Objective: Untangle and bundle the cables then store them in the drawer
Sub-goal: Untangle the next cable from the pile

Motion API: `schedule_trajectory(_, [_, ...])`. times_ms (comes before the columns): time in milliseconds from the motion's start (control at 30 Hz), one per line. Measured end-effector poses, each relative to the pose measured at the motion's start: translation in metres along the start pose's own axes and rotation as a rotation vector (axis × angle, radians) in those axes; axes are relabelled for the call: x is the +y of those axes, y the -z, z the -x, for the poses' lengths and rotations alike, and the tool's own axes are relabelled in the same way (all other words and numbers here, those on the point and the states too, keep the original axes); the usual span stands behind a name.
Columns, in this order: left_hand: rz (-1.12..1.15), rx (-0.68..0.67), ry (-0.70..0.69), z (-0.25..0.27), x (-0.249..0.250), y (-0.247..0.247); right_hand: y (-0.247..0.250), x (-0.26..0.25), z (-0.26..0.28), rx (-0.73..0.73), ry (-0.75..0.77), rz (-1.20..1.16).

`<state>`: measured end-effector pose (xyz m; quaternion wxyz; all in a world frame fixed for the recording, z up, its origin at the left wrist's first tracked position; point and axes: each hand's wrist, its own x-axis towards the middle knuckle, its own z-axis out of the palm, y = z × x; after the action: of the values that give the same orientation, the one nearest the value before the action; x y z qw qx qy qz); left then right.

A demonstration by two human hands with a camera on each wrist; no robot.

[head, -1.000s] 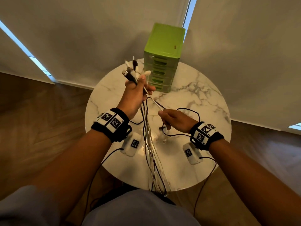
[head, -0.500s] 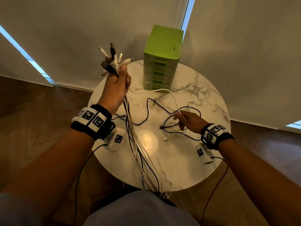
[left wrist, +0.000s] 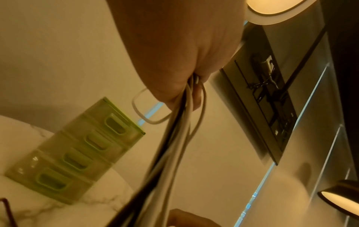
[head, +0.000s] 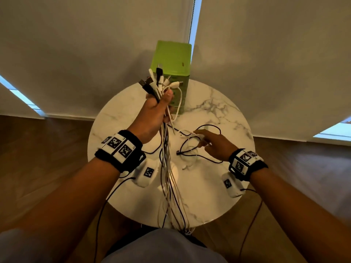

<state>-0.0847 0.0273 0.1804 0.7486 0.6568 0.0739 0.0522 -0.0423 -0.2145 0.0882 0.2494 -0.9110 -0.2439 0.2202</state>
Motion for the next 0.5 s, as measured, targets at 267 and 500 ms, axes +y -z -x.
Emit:
schedule_trajectory(267, [0.227,-0.304,0.093,0.017,-0.004,-0.083,0.001,0.025,0.043,0.262,-0.137,-0.027])
schedule_trajectory(500, [0.140,-0.518,0.119,0.033,-0.031,-0.153,0.002,0.028,0.131,0.444,-0.024,-0.032])
